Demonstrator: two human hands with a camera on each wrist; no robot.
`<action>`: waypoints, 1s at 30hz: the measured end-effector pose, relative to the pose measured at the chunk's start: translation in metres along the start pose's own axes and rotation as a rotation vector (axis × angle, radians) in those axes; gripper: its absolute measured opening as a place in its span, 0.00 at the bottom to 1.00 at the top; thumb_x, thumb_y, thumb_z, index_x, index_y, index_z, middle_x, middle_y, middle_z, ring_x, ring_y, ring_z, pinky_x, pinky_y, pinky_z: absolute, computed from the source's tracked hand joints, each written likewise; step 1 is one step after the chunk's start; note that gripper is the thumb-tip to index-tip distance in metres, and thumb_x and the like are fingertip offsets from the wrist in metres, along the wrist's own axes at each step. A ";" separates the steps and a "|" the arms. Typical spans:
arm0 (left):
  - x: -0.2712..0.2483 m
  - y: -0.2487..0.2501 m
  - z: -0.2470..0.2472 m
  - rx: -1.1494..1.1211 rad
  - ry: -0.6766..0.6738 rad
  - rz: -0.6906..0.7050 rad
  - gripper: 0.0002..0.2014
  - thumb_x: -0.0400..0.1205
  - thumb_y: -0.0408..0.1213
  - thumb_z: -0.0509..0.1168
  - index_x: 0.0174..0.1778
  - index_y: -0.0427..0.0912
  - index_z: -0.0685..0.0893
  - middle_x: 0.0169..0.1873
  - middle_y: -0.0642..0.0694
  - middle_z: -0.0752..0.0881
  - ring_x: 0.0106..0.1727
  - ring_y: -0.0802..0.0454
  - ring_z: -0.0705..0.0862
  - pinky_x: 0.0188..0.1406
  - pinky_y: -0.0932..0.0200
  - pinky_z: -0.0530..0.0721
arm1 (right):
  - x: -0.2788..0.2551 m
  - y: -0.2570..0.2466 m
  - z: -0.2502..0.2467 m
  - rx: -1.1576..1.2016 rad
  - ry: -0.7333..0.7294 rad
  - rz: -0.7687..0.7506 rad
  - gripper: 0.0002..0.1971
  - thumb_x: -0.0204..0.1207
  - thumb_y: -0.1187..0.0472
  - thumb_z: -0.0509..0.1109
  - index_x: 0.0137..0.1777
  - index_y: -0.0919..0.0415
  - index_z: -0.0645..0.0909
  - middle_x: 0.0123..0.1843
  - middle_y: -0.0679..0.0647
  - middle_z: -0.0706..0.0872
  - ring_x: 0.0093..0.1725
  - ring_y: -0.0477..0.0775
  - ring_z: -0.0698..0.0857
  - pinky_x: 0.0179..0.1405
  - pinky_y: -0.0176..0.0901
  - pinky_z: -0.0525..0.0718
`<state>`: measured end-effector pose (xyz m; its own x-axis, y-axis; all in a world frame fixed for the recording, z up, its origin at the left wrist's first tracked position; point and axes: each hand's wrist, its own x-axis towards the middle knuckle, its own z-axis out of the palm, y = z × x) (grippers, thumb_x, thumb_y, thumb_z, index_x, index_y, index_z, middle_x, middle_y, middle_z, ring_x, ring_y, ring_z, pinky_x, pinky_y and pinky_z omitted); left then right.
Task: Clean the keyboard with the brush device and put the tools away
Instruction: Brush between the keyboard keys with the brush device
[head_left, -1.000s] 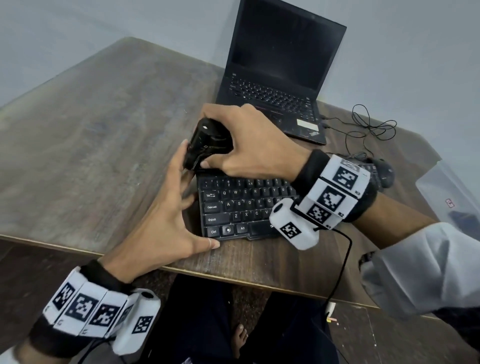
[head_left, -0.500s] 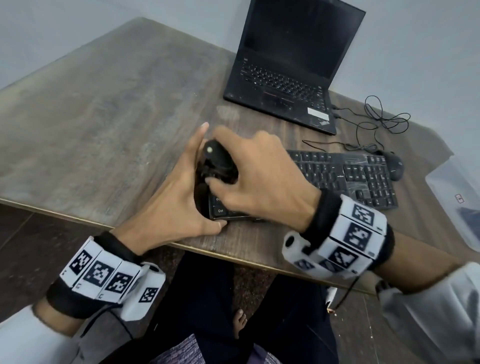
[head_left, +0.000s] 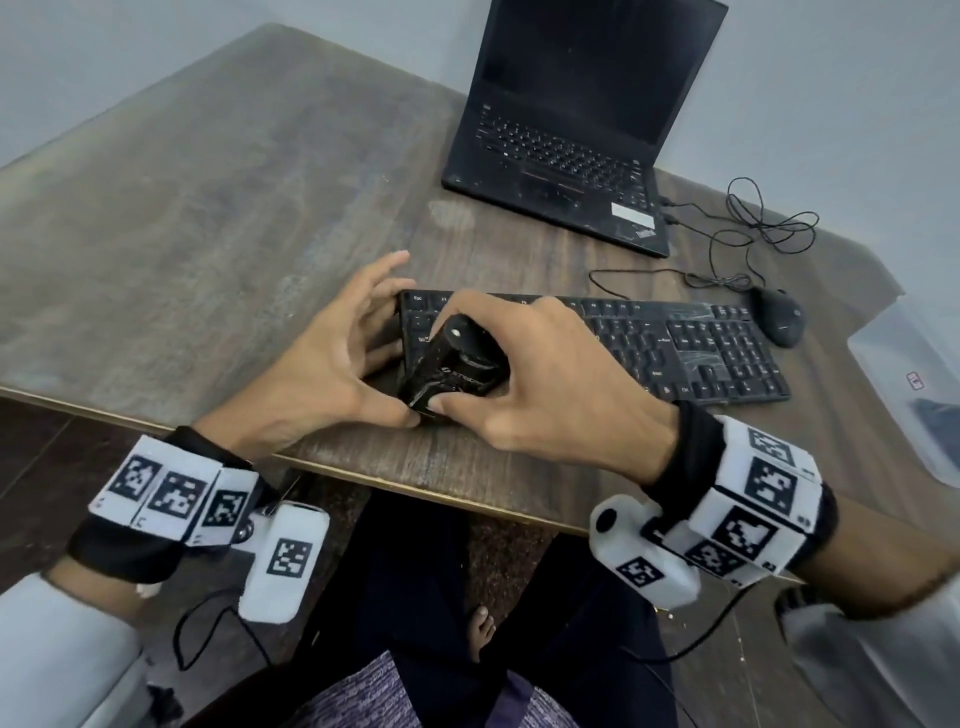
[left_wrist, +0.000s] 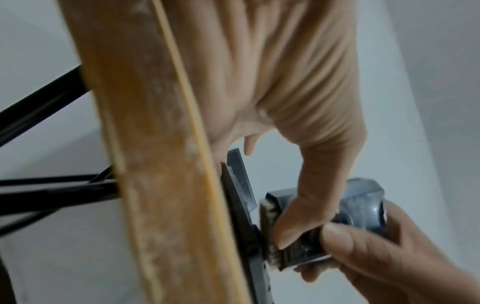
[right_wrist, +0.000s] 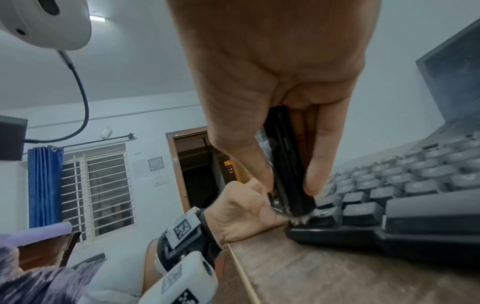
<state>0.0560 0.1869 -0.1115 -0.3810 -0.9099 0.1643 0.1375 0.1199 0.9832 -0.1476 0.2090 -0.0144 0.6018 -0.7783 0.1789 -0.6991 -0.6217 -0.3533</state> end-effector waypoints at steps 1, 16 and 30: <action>0.000 0.001 -0.003 -0.049 -0.010 -0.006 0.64 0.54 0.26 0.82 0.88 0.48 0.60 0.81 0.41 0.69 0.84 0.51 0.71 0.78 0.49 0.77 | 0.000 0.000 -0.002 -0.004 -0.013 -0.018 0.17 0.71 0.54 0.84 0.55 0.56 0.83 0.35 0.43 0.86 0.32 0.45 0.84 0.34 0.37 0.79; 0.004 -0.006 0.002 -0.042 0.079 -0.009 0.55 0.61 0.19 0.79 0.85 0.48 0.66 0.82 0.46 0.71 0.84 0.54 0.71 0.77 0.46 0.78 | -0.067 0.064 -0.048 -0.192 -0.092 0.123 0.18 0.71 0.60 0.84 0.55 0.45 0.80 0.35 0.42 0.89 0.35 0.46 0.89 0.41 0.51 0.88; 0.001 -0.002 0.006 -0.036 0.083 0.086 0.54 0.59 0.15 0.75 0.84 0.44 0.65 0.80 0.47 0.73 0.83 0.52 0.73 0.76 0.51 0.78 | -0.057 0.050 -0.034 -0.211 -0.057 0.123 0.19 0.72 0.59 0.80 0.61 0.50 0.80 0.43 0.47 0.92 0.41 0.54 0.90 0.45 0.53 0.91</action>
<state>0.0495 0.1882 -0.1131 -0.2897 -0.9266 0.2396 0.1999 0.1862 0.9620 -0.2302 0.2188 -0.0112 0.5238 -0.8468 0.0920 -0.8300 -0.5317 -0.1682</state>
